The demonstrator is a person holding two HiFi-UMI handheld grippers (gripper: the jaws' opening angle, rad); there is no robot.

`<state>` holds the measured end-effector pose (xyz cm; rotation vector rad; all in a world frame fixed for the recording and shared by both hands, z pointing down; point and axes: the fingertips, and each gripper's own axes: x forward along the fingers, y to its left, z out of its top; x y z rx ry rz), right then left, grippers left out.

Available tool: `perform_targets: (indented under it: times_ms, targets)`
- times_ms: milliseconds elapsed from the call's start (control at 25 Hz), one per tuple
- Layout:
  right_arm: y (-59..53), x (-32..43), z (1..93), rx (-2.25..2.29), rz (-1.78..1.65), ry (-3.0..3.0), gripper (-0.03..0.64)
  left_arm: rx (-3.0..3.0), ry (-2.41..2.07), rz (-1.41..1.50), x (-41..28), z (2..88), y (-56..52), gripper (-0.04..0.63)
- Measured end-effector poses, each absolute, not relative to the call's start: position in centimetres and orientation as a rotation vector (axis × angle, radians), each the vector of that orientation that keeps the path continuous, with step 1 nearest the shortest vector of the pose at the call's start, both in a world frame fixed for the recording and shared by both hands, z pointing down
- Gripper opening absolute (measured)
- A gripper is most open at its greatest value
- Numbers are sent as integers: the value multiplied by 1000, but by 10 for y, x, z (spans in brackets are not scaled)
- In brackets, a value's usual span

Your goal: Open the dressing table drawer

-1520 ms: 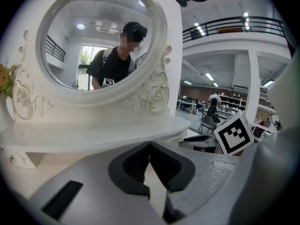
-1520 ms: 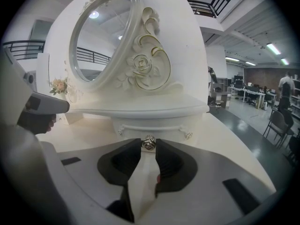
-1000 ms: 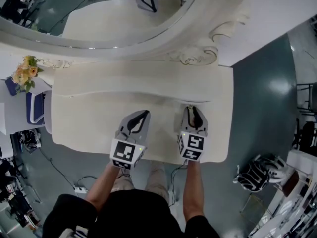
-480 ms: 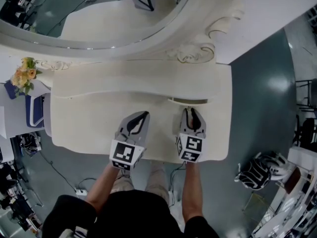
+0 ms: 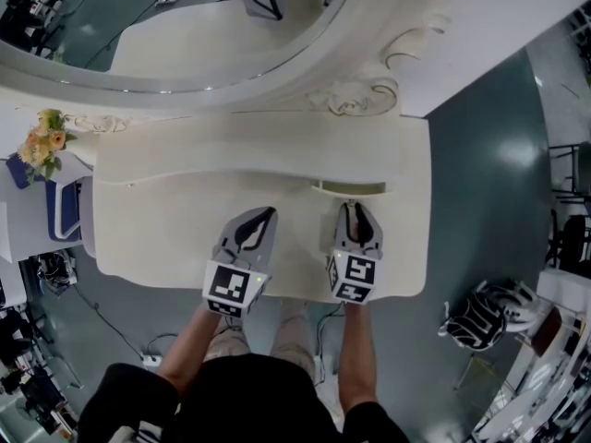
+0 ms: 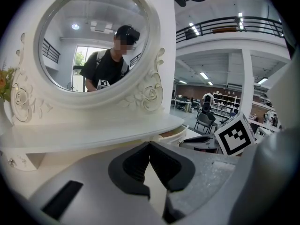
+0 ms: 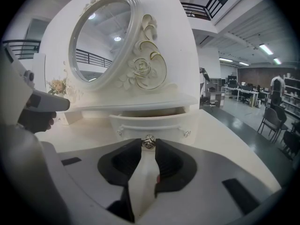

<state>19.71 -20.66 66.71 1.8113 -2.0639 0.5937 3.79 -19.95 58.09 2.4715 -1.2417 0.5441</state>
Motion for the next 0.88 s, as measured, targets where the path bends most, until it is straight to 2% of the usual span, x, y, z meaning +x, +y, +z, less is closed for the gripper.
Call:
perform_targets:
  times_ms: [880]
  targets:
    - [-158,196,670,1815,607,-2048,94,2511,-1203,554,45,571,-187,3]
